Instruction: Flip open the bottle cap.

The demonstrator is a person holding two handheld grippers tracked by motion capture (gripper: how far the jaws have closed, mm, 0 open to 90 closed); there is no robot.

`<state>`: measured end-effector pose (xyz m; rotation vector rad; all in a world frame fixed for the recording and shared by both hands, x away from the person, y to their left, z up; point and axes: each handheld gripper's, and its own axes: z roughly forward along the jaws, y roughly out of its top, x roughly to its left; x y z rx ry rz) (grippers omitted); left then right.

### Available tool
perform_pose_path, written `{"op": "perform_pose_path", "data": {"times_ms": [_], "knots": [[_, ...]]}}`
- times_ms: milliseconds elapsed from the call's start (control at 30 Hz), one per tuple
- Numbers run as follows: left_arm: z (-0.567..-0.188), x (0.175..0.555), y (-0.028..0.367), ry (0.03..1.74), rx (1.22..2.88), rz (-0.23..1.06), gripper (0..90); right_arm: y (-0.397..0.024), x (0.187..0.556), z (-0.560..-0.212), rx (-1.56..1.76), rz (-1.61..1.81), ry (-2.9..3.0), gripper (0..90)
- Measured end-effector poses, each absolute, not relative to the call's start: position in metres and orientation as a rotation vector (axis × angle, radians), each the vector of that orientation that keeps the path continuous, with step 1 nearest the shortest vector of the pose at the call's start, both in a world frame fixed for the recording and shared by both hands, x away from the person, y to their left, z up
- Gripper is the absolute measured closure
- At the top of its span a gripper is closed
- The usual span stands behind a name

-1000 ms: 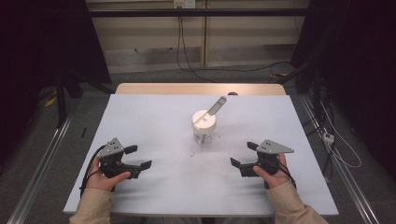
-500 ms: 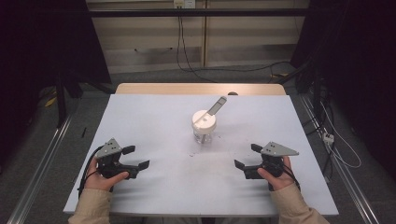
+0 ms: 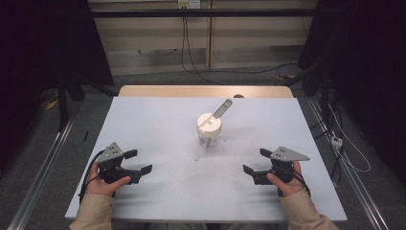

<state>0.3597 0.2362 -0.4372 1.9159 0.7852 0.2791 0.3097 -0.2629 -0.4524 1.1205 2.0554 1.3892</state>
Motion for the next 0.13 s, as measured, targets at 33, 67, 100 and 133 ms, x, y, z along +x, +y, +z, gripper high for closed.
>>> {"op": "perform_pose_path", "data": {"times_ms": [33, 67, 100, 133], "knots": [[-0.4372, 0.3598, 0.2362, 0.786, 1.915, 0.278, 10.9, -0.2628, 0.3097, -0.4525, 1.120, 1.390, 2.056, 6.4], [-0.4371, 0.3599, 0.2361, 0.786, 1.915, 0.279, 10.9, -0.2628, 0.3098, -0.4526, 1.119, 1.389, 2.056, 6.4], [-0.4371, 0.3600, 0.2359, 0.788, 1.913, 0.277, 10.9, -0.2630, 0.3098, -0.4527, 1.120, 1.386, 2.057, 6.4], [-0.4371, 0.3602, 0.2358, 0.787, 1.912, 0.276, 10.9, -0.2631, 0.3099, -0.4529, 1.125, 1.386, 2.055, 6.4]]}}
